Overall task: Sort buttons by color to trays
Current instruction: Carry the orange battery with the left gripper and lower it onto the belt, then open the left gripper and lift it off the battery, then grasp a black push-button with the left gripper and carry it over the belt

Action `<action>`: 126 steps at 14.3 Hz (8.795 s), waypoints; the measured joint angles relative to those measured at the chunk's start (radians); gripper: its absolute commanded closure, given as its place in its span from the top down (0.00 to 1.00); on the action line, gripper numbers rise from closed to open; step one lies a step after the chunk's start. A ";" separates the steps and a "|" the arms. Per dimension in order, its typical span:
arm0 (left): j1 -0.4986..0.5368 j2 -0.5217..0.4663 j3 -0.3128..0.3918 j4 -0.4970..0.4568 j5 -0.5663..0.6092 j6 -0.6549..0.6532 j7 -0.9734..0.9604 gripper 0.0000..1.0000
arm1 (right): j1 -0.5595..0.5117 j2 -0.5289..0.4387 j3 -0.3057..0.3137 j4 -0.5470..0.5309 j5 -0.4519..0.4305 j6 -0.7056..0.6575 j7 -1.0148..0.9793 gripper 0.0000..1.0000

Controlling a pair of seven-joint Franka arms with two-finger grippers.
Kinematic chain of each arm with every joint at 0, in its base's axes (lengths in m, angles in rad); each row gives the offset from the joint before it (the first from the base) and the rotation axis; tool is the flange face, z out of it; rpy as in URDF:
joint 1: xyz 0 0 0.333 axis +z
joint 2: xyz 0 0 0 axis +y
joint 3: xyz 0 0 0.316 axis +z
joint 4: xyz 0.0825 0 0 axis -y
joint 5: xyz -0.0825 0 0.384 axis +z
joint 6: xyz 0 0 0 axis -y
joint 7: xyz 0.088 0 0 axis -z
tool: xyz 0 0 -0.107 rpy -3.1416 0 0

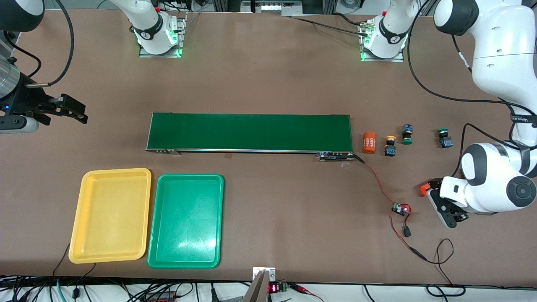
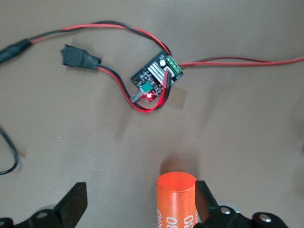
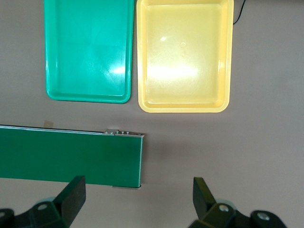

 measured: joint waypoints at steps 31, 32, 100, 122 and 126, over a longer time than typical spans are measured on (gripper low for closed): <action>0.053 -0.144 -0.195 -0.111 -0.097 -0.241 0.197 0.00 | -0.006 0.000 -0.004 0.000 -0.004 -0.001 0.000 1.00; 0.037 -0.168 -0.196 -0.131 -0.097 -0.241 0.183 0.00 | -0.006 0.000 -0.004 0.000 -0.004 -0.001 0.000 1.00; -0.018 -0.431 -0.115 -0.546 0.016 0.018 -0.732 1.00 | -0.013 0.002 -0.008 0.000 -0.004 -0.001 0.000 1.00; -0.019 -0.353 -0.106 -0.816 -0.035 0.226 -1.072 0.38 | -0.013 0.002 -0.008 -0.001 -0.004 -0.002 0.000 1.00; -0.027 -0.366 -0.106 -0.819 -0.035 0.217 -1.079 0.08 | -0.013 0.002 -0.008 -0.001 -0.004 -0.003 0.000 1.00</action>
